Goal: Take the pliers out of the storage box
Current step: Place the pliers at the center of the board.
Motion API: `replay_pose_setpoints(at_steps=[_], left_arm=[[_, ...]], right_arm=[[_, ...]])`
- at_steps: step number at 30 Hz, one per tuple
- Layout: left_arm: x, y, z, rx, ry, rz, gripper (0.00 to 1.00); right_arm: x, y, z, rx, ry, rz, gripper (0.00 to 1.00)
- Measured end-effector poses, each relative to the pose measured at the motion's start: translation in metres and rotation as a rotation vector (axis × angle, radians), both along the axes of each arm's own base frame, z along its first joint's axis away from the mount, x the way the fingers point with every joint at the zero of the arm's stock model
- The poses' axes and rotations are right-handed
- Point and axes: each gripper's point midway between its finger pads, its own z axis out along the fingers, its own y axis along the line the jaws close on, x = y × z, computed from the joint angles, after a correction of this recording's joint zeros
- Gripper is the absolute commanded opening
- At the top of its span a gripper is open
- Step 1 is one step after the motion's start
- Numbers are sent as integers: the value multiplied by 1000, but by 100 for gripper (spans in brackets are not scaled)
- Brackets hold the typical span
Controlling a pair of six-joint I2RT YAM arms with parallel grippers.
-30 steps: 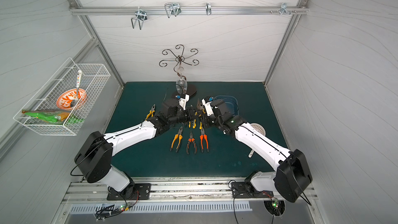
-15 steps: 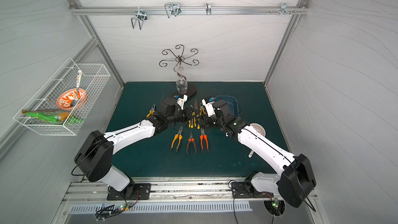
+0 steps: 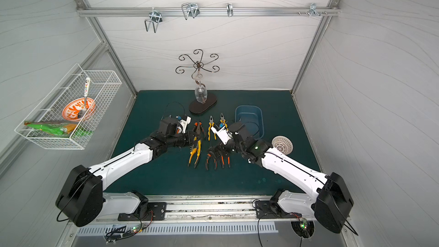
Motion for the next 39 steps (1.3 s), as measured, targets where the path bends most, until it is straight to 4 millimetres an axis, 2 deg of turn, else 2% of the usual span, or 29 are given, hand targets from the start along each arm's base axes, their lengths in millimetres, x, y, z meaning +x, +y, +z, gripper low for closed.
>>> replay_pose_setpoints(at_steps=[7,11,16,21,27,30,32,33,34,36,39], left_arm=[[-20,33,-33,150,63,-26,0],[-30,58,-56,237,81,10,0],[-38,83,-80,320,108,45,0],[-36,87,-96,347,141,41,0],[-40,81,-120,336,221,5,0],[-38,79,-121,326,221,3,0],[-38,79,-121,327,223,7,12],[-38,80,-121,328,226,9,24],[-37,80,-122,330,228,13,30],[-34,81,-120,333,230,28,40],[-27,80,-117,335,222,38,49]], right_arm=[[-18,27,-14,-49,-25,115,99],[-22,34,-21,-70,-30,142,99],[-19,39,-18,-73,-50,150,99],[-15,42,-16,-74,-60,147,99],[-13,42,-18,-83,-62,140,99],[-12,42,-20,-90,-62,135,99],[-12,42,-21,-94,-64,132,99],[-11,42,-21,-95,-65,130,99],[-11,42,-21,-95,-66,130,99],[-10,41,-21,-98,-70,126,99],[-8,40,-22,-106,-78,114,99]])
